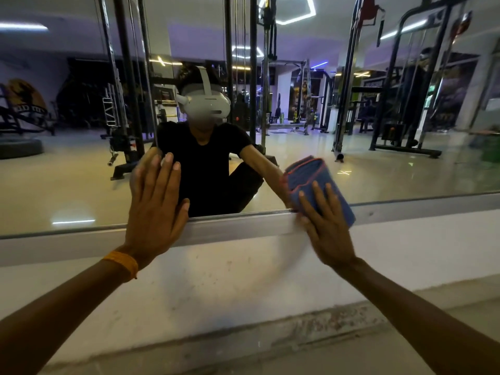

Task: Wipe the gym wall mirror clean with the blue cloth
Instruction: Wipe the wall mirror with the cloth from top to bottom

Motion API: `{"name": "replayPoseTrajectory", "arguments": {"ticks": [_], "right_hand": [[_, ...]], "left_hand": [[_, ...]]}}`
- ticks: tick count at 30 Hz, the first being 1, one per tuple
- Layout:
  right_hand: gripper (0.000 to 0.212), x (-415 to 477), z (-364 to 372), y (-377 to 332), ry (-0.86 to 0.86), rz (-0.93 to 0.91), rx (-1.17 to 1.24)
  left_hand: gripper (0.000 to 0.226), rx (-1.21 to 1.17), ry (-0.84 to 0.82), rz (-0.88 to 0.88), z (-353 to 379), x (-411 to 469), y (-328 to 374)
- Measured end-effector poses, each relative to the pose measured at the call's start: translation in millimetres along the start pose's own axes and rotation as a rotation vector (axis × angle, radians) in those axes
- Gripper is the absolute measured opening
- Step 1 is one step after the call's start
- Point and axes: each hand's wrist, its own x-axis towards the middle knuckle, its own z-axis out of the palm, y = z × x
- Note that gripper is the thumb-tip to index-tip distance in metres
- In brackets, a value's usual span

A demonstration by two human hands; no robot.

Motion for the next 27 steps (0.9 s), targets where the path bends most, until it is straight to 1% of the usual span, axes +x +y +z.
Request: {"name": "replayPoseTrajectory", "arguments": {"ticks": [3, 5, 6, 7, 8, 11, 12, 13, 14, 16, 18, 19, 20, 21, 22, 25, 26, 27], "right_hand": [[0.051, 25.2, 16.9, -35.1, -0.048, -0.223, -0.041], [0.053, 40.1, 11.8, -27.2, -0.041, -0.313, -0.088], [0.053, 45.2, 6.3, -18.0, -0.008, -0.321, -0.106], [0.053, 48.2, 0.9, -6.1, 0.045, -0.283, -0.115], [0.053, 50.0, -3.9, 6.9, 0.107, -0.184, -0.105], [0.060, 57.0, -14.8, 26.4, 0.288, 0.318, 0.092], [0.062, 60.2, -11.7, 19.3, 0.325, 0.409, 0.140], [0.061, 61.8, -5.3, 4.8, 0.341, 0.418, 0.133], [0.057, 60.7, 4.2, -12.3, 0.316, 0.347, 0.096], [0.052, 52.4, 21.7, -42.5, 0.176, 0.039, 0.050], [0.052, 50.1, 26.6, -46.9, 0.068, -0.223, -0.024], [0.052, 54.2, 22.5, -38.3, 0.059, -0.295, -0.069], [0.052, 59.1, 16.7, -26.9, 0.077, -0.306, -0.096], [0.051, 63.3, 10.4, -14.7, 0.121, -0.260, -0.099], [0.050, 65.8, 3.2, -2.4, 0.181, -0.155, -0.081], [0.052, 61.1, -10.4, 17.9, 0.327, 0.276, 0.030], [0.051, 57.2, -8.3, 14.3, 0.344, 0.342, 0.064], [0.051, 51.2, -3.0, 6.8, 0.325, 0.332, 0.082]], "left_hand": [[0.075, -0.011, 0.020, -0.015, 5.0, 1.6, 6.8], [0.074, -0.002, 0.035, 0.004, 6.4, 4.6, 11.3], [0.073, -0.005, 0.040, -0.009, 6.2, 7.1, 13.4], [0.074, -0.014, 0.041, -0.033, 6.0, 10.1, 15.4], [0.074, -0.021, 0.037, -0.053, 6.3, 12.8, 16.9], [0.076, -0.009, 0.025, -0.059, 6.6, 13.7, 19.4], [0.076, -0.004, 0.029, -0.057, 6.7, 13.3, 19.5], [0.076, -0.004, 0.032, -0.059, 6.7, 13.2, 20.1], [0.076, -0.008, 0.035, -0.066, 6.4, 13.6, 20.9], [0.077, -0.010, 0.045, -0.081, 5.9, 15.0, 24.7], [0.075, 0.004, 0.060, -0.073, 4.6, 16.1, 25.2], [0.075, 0.011, 0.068, -0.067, 3.1, 16.2, 24.0], [0.074, 0.011, 0.072, -0.059, 1.6, 16.4, 22.3], [0.074, 0.010, 0.070, -0.052, 0.1, 16.5, 20.4], [0.074, 0.010, 0.061, -0.045, -1.3, 16.2, 18.2], [0.073, 0.005, 0.035, -0.031, -4.0, 16.9, 15.5], [0.072, 0.006, 0.040, -0.030, -4.7, 17.9, 16.3], [0.072, 0.007, 0.049, -0.026, -4.4, 19.6, 18.6]]}}
